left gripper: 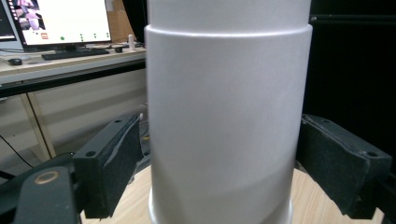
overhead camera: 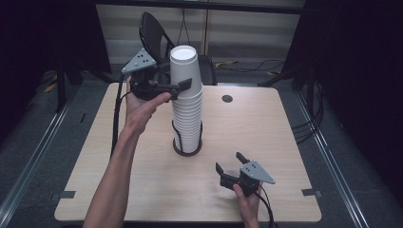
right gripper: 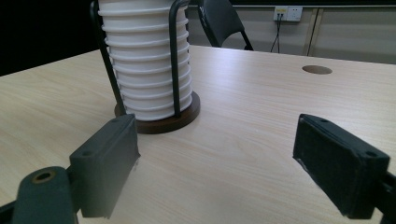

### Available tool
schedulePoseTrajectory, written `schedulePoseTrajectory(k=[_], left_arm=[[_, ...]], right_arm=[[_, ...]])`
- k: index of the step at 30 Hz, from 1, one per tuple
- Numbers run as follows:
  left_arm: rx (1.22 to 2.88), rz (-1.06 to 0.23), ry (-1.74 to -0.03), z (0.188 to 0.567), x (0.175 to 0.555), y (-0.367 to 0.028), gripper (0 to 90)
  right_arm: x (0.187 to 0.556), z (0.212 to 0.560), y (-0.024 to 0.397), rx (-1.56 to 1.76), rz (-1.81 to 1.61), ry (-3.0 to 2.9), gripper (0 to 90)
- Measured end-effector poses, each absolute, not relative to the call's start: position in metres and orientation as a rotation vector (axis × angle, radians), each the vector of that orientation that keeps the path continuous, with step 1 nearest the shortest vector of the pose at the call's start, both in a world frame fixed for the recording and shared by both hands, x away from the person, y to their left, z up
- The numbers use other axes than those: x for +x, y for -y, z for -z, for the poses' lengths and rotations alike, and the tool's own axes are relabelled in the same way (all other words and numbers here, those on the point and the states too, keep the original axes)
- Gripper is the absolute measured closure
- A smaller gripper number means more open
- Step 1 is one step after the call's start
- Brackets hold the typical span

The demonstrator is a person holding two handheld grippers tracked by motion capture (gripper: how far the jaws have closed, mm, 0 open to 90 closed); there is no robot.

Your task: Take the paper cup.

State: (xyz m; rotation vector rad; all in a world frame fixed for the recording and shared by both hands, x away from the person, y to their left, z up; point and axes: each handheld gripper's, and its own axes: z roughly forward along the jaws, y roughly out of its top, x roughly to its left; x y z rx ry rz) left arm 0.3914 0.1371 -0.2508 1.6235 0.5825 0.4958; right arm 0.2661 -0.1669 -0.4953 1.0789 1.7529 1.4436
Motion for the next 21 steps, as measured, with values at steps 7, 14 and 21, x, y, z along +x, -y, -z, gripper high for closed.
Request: schedulePoseTrajectory(k=[7, 14, 21], left_arm=[[1.648, -0.509, -0.582, 0.249, 0.397, -0.125, 14.3], [1.676, -0.502, -0.571, 0.248, 0.402, -0.119, 14.2], [1.714, -0.5, -0.572, 0.254, 0.407, -0.111, 13.0]], right_arm=[[0.266, 0.495, 0.167, 1.081, -1.447, -1.754, 14.0], [0.267, 0.495, 0.167, 1.085, -1.445, -1.756, 14.7], [0.267, 0.495, 0.167, 1.088, -1.444, -1.753, 14.8]])
